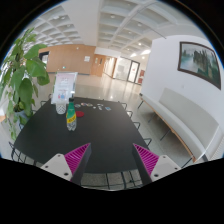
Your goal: Pour water
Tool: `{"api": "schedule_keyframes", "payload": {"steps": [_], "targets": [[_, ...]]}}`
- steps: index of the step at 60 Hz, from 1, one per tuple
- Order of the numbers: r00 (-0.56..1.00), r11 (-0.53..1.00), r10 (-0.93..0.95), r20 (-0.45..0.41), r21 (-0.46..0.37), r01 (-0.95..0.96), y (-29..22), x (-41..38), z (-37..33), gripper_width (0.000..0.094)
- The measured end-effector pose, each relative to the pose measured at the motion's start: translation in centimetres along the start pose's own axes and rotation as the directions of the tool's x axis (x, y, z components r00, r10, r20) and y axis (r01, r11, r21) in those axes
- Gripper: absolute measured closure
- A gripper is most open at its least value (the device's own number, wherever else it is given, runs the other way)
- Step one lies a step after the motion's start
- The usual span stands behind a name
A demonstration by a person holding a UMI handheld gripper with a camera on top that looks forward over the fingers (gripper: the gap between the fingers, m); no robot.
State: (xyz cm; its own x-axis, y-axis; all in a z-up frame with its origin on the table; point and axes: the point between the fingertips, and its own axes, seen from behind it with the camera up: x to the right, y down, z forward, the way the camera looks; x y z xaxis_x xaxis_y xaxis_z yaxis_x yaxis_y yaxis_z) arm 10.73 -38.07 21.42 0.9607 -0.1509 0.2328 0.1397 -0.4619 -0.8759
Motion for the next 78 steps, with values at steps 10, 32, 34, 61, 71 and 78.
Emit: {"api": "schedule_keyframes", "payload": {"steps": [10,32,34,61,71,78], "targets": [[1.0,1.0,-0.013,0.008,-0.022,0.013,1.5,0.4,1.2,0.0084],[0.994,0.997,-0.02,0.109,-0.066,0.027,5.6,-6.2,5.8,0.0086],[0.992,0.998,-0.019,0.123,-0.061,0.027,5.4,-7.4,6.5,0.0086],[0.976,0.994,0.078,0.202,0.058,-0.092,-2.6,-23.3,22.5,0.0084],[0.98,0.993,0.073,0.185,0.08,-0.089,-3.7,-25.2,29.2,0.0085],[0.984,0.991,0.073,0.164,0.1,-0.091,-4.3,-25.8,32.6,0.0127]]}}
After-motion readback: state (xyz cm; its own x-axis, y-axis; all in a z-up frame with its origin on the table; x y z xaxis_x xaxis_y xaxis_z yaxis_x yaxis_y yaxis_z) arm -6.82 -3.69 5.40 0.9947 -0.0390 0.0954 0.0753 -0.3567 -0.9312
